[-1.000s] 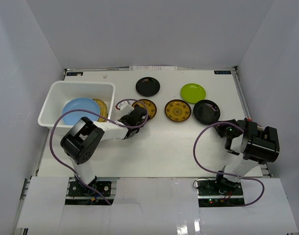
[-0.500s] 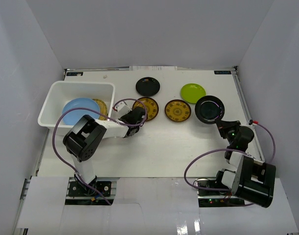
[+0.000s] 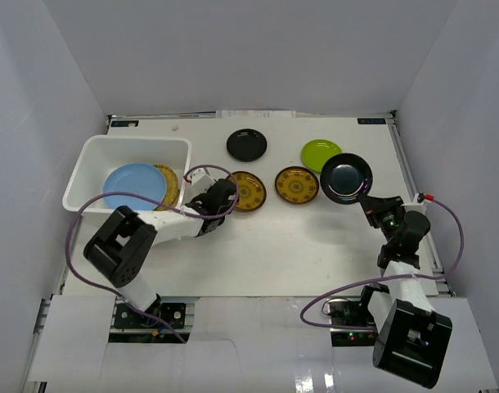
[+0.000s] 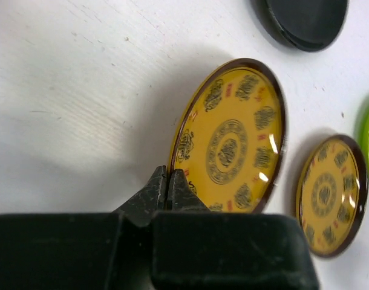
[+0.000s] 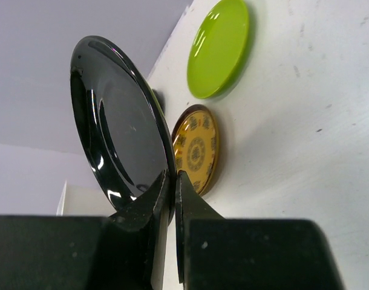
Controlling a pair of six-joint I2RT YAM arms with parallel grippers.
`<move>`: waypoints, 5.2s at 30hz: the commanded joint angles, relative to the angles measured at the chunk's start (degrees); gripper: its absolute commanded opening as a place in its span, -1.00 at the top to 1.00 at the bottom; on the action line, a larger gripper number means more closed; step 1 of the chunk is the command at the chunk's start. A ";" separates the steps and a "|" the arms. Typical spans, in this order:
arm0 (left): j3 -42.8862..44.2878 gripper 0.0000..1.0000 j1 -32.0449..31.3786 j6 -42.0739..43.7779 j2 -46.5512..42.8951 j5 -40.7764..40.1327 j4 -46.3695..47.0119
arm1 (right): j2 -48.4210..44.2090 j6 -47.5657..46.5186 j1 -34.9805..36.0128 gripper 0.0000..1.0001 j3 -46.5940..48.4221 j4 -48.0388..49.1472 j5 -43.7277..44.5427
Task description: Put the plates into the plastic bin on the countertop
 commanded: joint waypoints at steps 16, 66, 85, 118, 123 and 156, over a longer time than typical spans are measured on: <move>0.34 1.00 8.11 16.10 -45.81 0.07 -11.85 | -6.55 -2.90 3.03 0.84 13.88 -4.17 -17.43; -6.25 -0.50 54.12 25.15 -54.79 76.89 -17.50 | 47.58 -14.34 64.93 0.84 66.44 -16.05 9.82; -4.66 0.87 54.12 27.18 -48.28 73.81 -15.48 | 49.08 -11.53 65.02 0.84 64.77 -10.16 4.38; -3.17 0.65 57.28 22.78 -34.75 27.85 -21.01 | 32.19 -28.75 20.72 -0.09 25.30 -15.78 6.30; -2.11 -0.11 57.98 23.22 -31.85 28.90 -21.97 | 39.14 -25.86 20.54 -0.12 26.27 -10.00 1.65; 14.33 -0.96 5.25 38.96 -24.39 43.14 -24.63 | 19.22 -15.04 28.80 0.84 21.00 -4.70 -8.46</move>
